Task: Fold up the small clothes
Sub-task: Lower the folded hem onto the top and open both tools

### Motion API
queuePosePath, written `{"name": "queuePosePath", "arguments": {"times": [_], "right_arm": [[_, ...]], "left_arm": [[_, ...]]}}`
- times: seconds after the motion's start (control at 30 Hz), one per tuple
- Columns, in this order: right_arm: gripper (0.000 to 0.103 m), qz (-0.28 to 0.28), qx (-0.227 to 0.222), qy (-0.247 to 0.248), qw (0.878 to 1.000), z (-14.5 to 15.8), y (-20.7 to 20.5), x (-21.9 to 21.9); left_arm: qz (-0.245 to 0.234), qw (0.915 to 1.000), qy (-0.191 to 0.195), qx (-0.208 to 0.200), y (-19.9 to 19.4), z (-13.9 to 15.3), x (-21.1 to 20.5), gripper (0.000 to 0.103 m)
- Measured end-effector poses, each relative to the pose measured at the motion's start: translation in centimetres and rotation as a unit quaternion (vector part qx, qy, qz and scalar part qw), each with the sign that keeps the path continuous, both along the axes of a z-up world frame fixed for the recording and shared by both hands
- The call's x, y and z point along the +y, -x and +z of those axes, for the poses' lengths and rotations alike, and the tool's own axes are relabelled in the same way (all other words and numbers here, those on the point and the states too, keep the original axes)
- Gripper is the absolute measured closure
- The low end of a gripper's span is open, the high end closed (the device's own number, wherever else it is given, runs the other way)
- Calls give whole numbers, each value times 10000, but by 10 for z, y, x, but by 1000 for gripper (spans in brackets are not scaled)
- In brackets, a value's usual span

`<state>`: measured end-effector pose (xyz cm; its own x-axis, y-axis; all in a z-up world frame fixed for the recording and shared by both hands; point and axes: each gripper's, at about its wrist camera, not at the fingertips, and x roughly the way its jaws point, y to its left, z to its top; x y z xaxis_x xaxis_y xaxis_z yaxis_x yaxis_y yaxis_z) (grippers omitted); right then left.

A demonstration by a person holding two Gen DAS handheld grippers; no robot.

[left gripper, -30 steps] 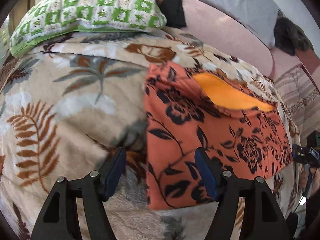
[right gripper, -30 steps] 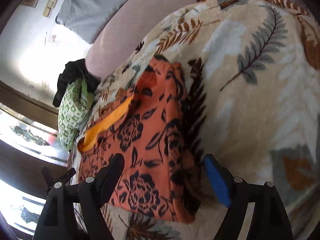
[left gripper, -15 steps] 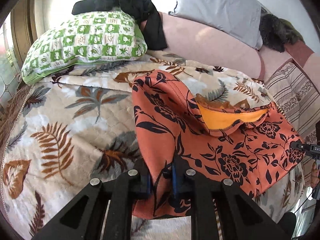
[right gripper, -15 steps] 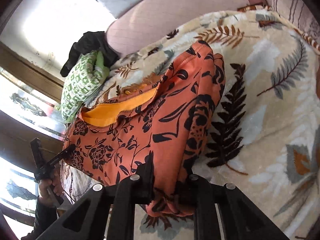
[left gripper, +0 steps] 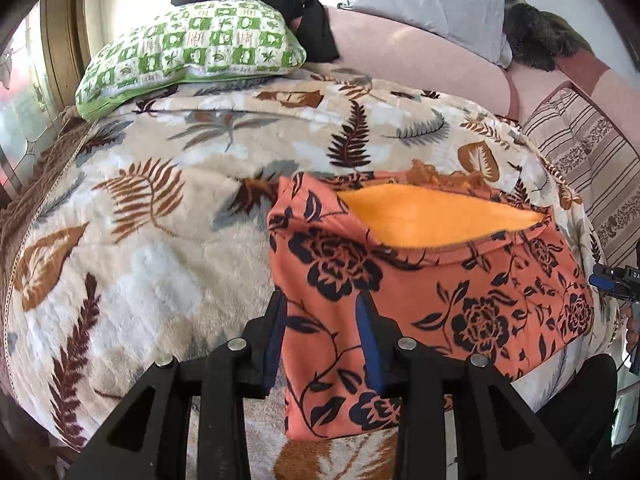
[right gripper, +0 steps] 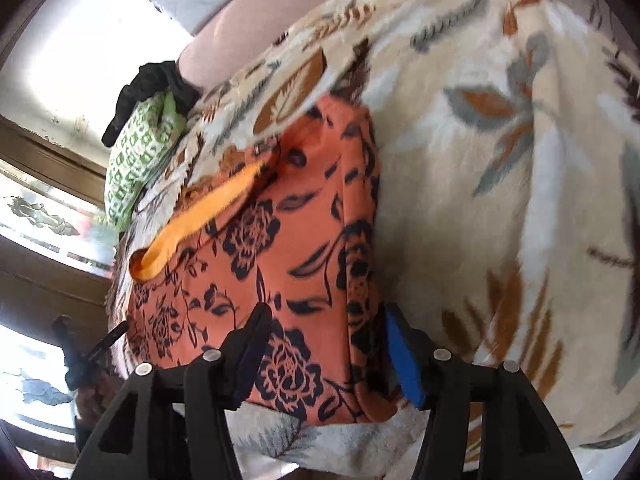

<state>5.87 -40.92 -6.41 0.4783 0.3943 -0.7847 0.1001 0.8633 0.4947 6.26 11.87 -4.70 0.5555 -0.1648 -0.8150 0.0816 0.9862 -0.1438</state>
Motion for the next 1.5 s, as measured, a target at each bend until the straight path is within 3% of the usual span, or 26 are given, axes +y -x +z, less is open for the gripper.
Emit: {"name": "queuePosePath", "arguments": {"times": [0.07, 0.13, 0.2, 0.37, 0.43, 0.47, 0.5, 0.53, 0.57, 0.6, 0.63, 0.73, 0.8, 0.87, 0.97, 1.03, 1.1, 1.13, 1.17, 1.2, 1.27, 1.3, 1.37, 1.43, 1.5], "right_arm": [[42, -15, -290, 13, 9996, 19, -7, 2], [40, 399, -290, -381, 9981, 21, -21, 14], [38, 847, 106, -623, 9944, 9, -42, 34], [38, 1915, 923, -452, 9761, -15, -92, 81], [38, 2193, 1124, -251, 9688, -21, -122, 90], [38, 2099, 1035, -80, 9722, -25, -137, 86], [38, 1862, 834, -27, 9790, -20, -156, 77], [38, 1335, 592, -86, 9892, -16, -170, 60], [38, 507, 409, -345, 9973, -14, -178, 36], [38, -112, 298, -755, 9966, -15, -177, 16], [38, -255, 236, -1035, 9940, -15, -171, 10], [38, 404, -62, -663, 9970, -3, -134, 32], [37, 772, -109, -335, 9964, 3, -99, 42], [36, 1045, -60, -396, 9937, 2, -74, 51], [33, 1606, 211, -492, 9856, -11, -61, 67], [33, 1581, 409, -548, 9851, -25, -61, 67], [33, 1300, 411, -499, 9894, -32, -70, 63], [33, 1096, 359, -392, 9925, -34, -76, 58], [33, 790, 366, -393, 9954, -35, -78, 45], [33, 534, 406, -555, 9962, -37, -84, 38], [33, 403, 373, -851, 9949, -36, -81, 24], [33, 408, 321, -777, 9956, -33, -78, 20], [33, 441, 209, -720, 9962, -28, -75, 17], [33, 552, 142, -805, 9951, -22, -76, 19], [33, 776, 141, -1059, 9912, -20, -84, 32]], "left_arm": [[-212, 9996, 143, 94, -10, -2, -5, 66], [-466, 9983, -22, 359, -25, -14, -16, 66], [-760, 9946, -141, 689, -38, -28, -28, 66], [-1357, 9846, -454, 1003, -83, -35, -47, 66], [-990, 9906, -451, 825, -114, -29, -38, 66], [-499, 9958, -309, 710, -131, -26, -24, 66], [198, 9977, -216, 609, -144, -26, -5, 66], [871, 9943, -115, 603, -151, -27, 13, 64], [1348, 9886, 135, 653, -153, -29, 30, 64], [1515, 9853, 441, 655, -148, -30, 41, 64], [1529, 9846, 626, 576, -140, -28, 47, 64], [1021, 9940, 289, 247, -110, -16, 35, 62], [562, 9981, 199, 122, -89, -10, 23, 52], [-94, 9997, 132, 209, -84, -12, 1, 34], [-745, 9951, -249, 607, -98, -32, -33, 33], [-702, 9930, -504, 811, -115, -47, -40, 33], [51, 9886, -1252, 836, -137, -64, -25, 33], [518, 9905, -811, 980, -143, -68, -4, 30], [876, 9898, -81, 1121, -144, -69, 16, 30], [1158, 9864, 200, 1152, -142, -68, 29, 31], [1384, 9867, -325, 786, -136, -55, 39, 32], [1423, 9867, -538, 573, -132, -46, 42, 32], [1358, 9892, -397, 382, -127, -33, 48, 32], [935, 9950, -93, 344, -125, -25, 43, 32], [347, 9980, -448, 272, -126, -25, 20, 32]]}}
